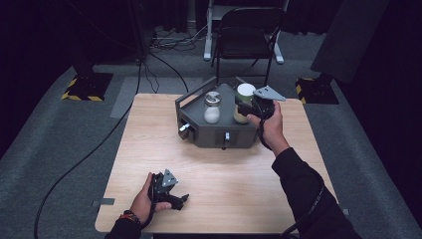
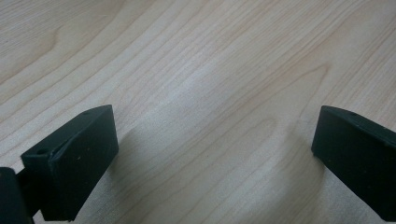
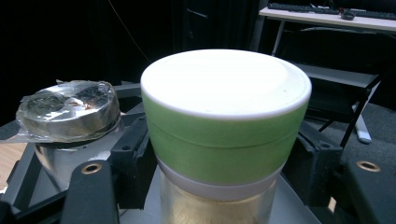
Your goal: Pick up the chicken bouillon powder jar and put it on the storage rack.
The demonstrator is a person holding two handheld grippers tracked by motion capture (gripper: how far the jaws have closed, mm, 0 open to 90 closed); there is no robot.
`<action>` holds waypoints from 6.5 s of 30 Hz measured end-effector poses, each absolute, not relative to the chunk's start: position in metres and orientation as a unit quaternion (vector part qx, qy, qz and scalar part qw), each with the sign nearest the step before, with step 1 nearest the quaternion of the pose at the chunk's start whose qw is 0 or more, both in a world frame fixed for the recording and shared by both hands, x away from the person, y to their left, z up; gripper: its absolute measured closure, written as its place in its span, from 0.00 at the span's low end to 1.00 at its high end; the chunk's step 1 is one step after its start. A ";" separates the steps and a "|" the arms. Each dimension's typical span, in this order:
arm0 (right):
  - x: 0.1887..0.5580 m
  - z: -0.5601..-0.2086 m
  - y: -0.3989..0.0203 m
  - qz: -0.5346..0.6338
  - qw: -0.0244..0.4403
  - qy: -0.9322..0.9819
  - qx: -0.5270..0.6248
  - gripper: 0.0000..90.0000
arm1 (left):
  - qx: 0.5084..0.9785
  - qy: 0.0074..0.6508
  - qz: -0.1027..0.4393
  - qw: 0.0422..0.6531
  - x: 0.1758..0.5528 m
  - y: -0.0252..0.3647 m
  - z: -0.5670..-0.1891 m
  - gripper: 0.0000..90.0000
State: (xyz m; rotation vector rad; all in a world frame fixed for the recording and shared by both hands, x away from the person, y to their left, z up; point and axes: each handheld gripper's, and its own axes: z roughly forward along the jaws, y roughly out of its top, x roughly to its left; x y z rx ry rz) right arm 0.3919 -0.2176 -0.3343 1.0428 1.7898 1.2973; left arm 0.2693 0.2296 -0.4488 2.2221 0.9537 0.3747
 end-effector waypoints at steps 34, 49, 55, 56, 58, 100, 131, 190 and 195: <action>0.394 -0.348 -0.216 0.473 0.353 0.705 0.394 0.16 | 0.854 0.366 0.143 0.341 0.270 0.230 -0.449 0.00; 0.380 -0.338 -0.223 0.444 0.375 0.732 0.355 0.06 | 0.854 0.366 0.143 0.341 0.270 0.230 -0.449 0.00; 0.368 -0.349 -0.226 0.440 0.384 0.734 0.345 0.06 | 0.854 0.366 0.143 0.341 0.270 0.230 -0.449 0.00; 0.366 -0.350 -0.228 0.443 0.384 0.733 0.345 0.06 | 0.854 0.366 0.143 0.341 0.270 0.230 -0.449 0.00; 0.361 -0.352 -0.230 0.447 0.385 0.732 0.341 0.06 | 0.854 0.366 0.143 0.341 0.270 0.230 -0.449 0.00; 0.285 -0.400 -0.250 0.465 0.410 0.747 0.242 0.06 | 0.854 0.366 0.144 0.341 0.269 0.230 -0.449 0.00; 0.255 -0.439 -0.257 0.430 0.371 0.797 0.207 0.04 | 0.854 0.366 0.144 0.341 0.270 0.230 -0.449 0.00; 0.280 -0.455 -0.327 0.365 0.211 0.865 0.274 0.03 | 0.854 0.366 0.144 0.341 0.269 0.230 -0.449 0.00; 0.289 -0.453 -0.334 0.364 0.184 0.867 0.287 0.01 | 0.854 0.366 0.144 0.341 0.269 0.230 -0.449 0.00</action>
